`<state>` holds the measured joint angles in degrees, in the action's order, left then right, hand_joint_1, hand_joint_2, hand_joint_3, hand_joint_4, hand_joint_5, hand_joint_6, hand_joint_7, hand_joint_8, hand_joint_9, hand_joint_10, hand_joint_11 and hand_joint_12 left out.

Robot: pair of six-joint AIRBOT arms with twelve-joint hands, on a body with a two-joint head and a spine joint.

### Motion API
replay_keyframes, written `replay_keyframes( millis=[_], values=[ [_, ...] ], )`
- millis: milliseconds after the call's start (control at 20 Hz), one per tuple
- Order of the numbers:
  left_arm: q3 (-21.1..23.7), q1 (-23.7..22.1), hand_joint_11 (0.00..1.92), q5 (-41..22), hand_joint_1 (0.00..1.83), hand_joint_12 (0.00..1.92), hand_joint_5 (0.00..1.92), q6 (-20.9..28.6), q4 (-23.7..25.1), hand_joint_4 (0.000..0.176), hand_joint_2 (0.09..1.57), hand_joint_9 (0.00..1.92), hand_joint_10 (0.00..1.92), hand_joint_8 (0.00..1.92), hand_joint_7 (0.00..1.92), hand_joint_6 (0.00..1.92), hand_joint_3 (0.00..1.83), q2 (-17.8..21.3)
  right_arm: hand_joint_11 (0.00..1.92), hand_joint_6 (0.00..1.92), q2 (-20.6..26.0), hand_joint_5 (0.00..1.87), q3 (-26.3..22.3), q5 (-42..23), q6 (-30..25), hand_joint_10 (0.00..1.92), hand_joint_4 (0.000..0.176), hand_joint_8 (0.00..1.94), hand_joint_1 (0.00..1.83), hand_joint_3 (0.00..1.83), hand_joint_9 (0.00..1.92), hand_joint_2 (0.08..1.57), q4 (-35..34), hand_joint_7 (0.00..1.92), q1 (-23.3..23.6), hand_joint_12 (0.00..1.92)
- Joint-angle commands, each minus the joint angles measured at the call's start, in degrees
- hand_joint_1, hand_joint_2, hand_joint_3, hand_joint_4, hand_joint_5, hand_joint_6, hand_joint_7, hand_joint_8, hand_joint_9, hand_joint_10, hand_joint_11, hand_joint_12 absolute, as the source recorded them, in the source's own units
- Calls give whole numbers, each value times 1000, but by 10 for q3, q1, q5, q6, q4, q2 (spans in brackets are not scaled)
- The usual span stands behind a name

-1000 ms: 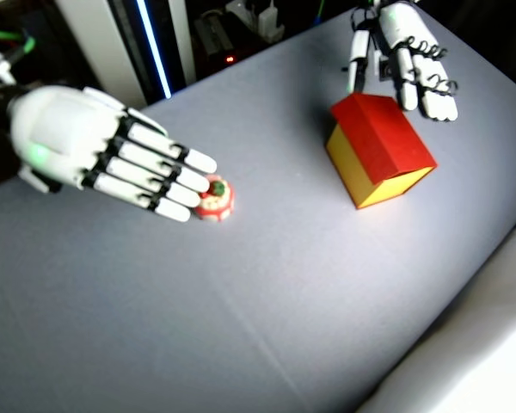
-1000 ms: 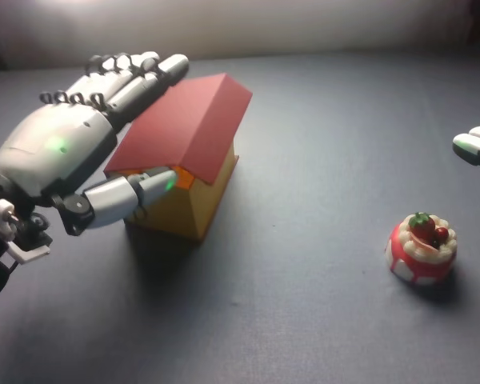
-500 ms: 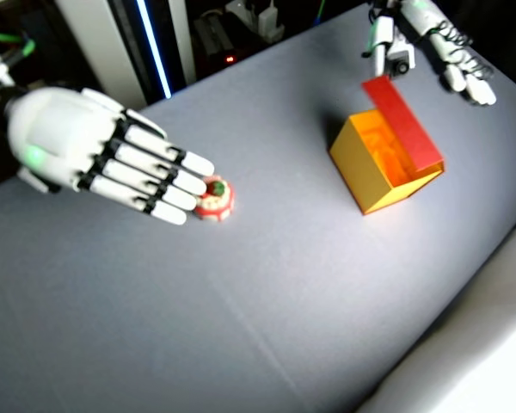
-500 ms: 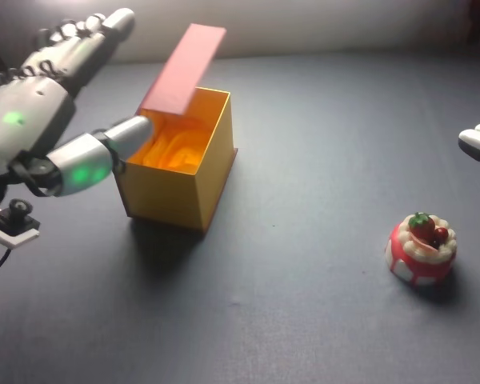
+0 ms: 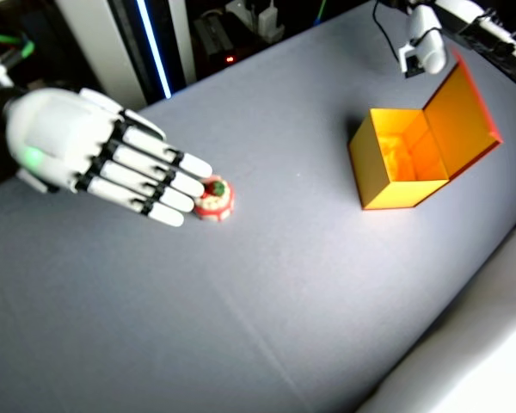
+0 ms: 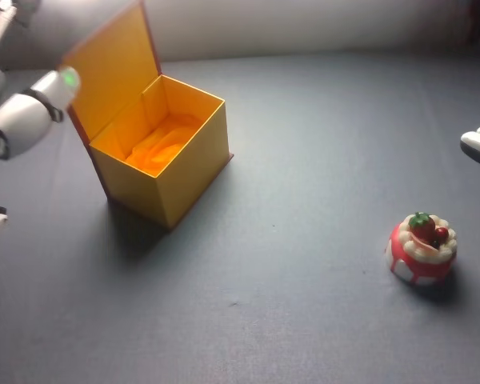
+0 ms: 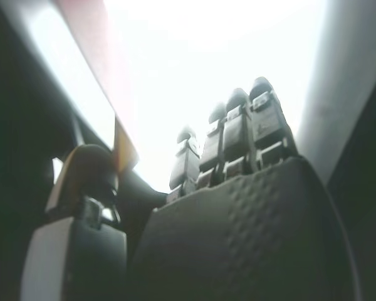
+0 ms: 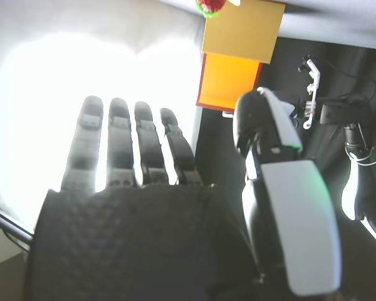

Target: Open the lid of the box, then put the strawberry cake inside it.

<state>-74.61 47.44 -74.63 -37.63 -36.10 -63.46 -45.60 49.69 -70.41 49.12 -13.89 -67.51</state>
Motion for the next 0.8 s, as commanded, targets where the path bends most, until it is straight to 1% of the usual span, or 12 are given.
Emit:
replay_keyframes(
  millis=[0, 50, 150, 250, 300, 350, 500, 550, 600, 650, 700, 750],
  values=[
    [-7, -1, 0, -52, 366, 0, 0, 4, -1, 176, 1411, 0, 0, 0, 0, 0, 10, 2, 0, 0, -1, 0, 3, -70, -4, 0, 0, 0, 509, 1, 0, 1331, -4, 0, 1, 0],
    [-15, 0, 0, -38, 334, 0, 0, 5, -16, 170, 1412, 0, 0, 0, 0, 0, 7, 3, 0, 0, -2, 0, 3, -70, -5, 0, 0, 0, 515, 1, 0, 1332, -5, 0, 0, 0],
    [-27, 1, 0, -13, 356, 0, 0, 6, -38, 126, 1406, 0, 0, 0, 0, 0, 1, 8, 0, 0, -2, 0, 4, -70, -6, 0, 0, 0, 523, 0, 0, 1327, -5, 0, -1, 0],
    [-28, 6, 0, -7, 325, 0, 0, 6, -44, 108, 1407, 0, 0, 0, 0, 0, 2, 15, 0, 0, -3, 0, 5, -70, -8, 0, 0, 0, 519, 0, 0, 1328, -5, 0, -2, 0],
    [-23, 12, 0, -14, 334, 0, 0, 6, -35, 122, 1399, 0, 0, 0, 0, 0, 0, 21, 0, 0, -3, 0, 5, -70, -9, 0, 0, 0, 497, 0, 0, 1326, -4, 0, -2, 0],
    [-15, 18, 0, -22, 354, 0, 0, 6, -20, 113, 1395, 0, 0, 0, 0, 0, 0, 26, 0, 0, -3, 0, 5, -70, -10, 0, 0, 0, 498, 2, 0, 1331, -3, 0, -2, 0],
    [12, 30, 0, -32, 577, 0, 0, -3, 55, 170, 1368, 0, 0, 0, 0, 0, 0, 46, 0, 0, -3, 0, 8, -69, -23, 0, 0, 0, 526, 0, 0, 1320, 6, 0, -2, 0],
    [23, 30, 0, -30, 669, 0, 0, -9, 87, 175, 1358, 0, 0, 0, 0, 0, 0, 53, 0, 0, -3, 0, 11, -65, -29, 0, 0, 0, 533, 0, 0, 1307, 11, 0, 0, 0],
    [31, 30, 0, -26, 779, 0, 0, -14, 113, 147, 1355, 0, 0, 0, 0, 0, 0, 57, 0, 0, -3, 0, 12, -62, -32, 0, 0, 0, 568, 0, 0, 1278, 14, 0, 2, 0],
    [44, 31, 0, -24, 844, 0, 0, -22, 145, 133, 1357, 0, 0, 0, 0, 0, 0, 67, 0, 0, -3, 0, 16, -50, -34, 2, 0, 0, 602, 0, 4, 1257, 20, 0, 8, 0],
    [54, 32, 0, -19, 862, 0, 0, -28, 168, 146, 1363, 0, 0, 0, 0, 0, 0, 74, 0, 0, -3, 0, 18, -38, -34, 0, 0, 0, 620, 0, 0, 1239, 28, 0, 14, 0],
    [61, 34, 0, -17, 907, 0, 0, -33, 182, 131, 1334, 0, 0, 0, 0, 0, 0, 80, 0, 0, -3, 0, 21, -25, -34, 0, 0, 0, 632, 0, 0, 1225, 36, 0, 22, 0]
  ],
)
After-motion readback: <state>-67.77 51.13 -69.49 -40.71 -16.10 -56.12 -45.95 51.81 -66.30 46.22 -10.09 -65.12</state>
